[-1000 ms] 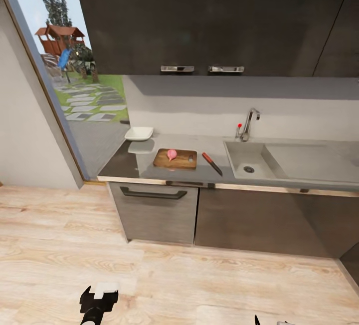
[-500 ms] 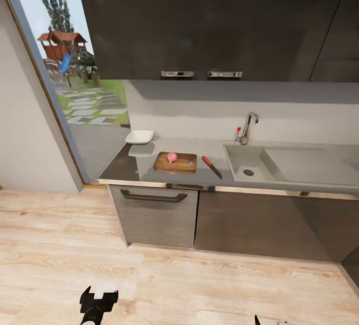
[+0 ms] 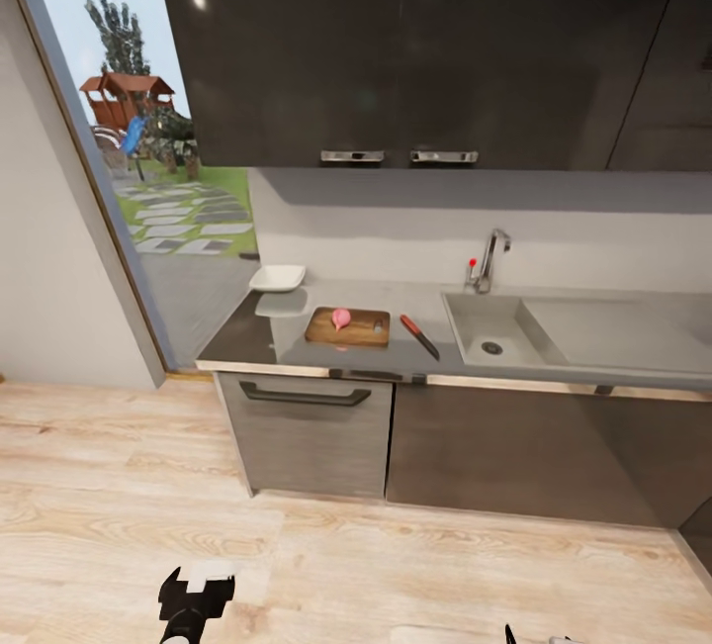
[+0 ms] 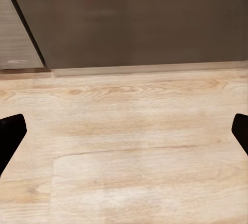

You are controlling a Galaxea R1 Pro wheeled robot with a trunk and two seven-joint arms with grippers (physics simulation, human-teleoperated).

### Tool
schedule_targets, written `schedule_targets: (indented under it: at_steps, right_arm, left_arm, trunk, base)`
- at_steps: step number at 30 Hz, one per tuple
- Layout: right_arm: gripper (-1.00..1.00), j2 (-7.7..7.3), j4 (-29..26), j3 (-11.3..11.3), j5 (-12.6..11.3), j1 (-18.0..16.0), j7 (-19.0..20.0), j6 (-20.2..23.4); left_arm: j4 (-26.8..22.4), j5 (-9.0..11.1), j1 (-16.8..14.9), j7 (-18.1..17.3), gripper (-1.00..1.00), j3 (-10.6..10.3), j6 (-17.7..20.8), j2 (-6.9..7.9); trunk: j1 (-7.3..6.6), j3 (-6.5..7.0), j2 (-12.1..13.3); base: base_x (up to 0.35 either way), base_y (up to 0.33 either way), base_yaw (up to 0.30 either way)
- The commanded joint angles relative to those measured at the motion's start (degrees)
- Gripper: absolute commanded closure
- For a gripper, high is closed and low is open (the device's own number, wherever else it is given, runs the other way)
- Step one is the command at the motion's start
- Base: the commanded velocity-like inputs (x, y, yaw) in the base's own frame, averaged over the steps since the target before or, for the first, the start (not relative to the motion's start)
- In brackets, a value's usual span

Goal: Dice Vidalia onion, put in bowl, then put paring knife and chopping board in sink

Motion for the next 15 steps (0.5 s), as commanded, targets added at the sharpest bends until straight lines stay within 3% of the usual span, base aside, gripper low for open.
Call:
schedule_targets:
  at_steps: [1, 15]
  right_arm:
    - [-1.0, -0.04, 0.01, 0.48, -0.39, -0.05, -0.19, -0.17]
    - [-1.0, -0.04, 0.01, 0.48, -0.39, -0.05, -0.18, -0.17]
  left_arm:
    - [0.2, 0.38, -0.09, 0.07, -1.0, -0.49, -0.3, -0.04]
    - [0.2, 0.38, -0.09, 0.07, -1.0, -0.48, -0.3, -0.04]
  trunk:
    - [0.04, -0.03, -0.12]
    - [0.04, 1.23, -0.12]
  base:
    - [0.0, 0.0, 0.0]
    - [0.0, 0.0, 0.0]
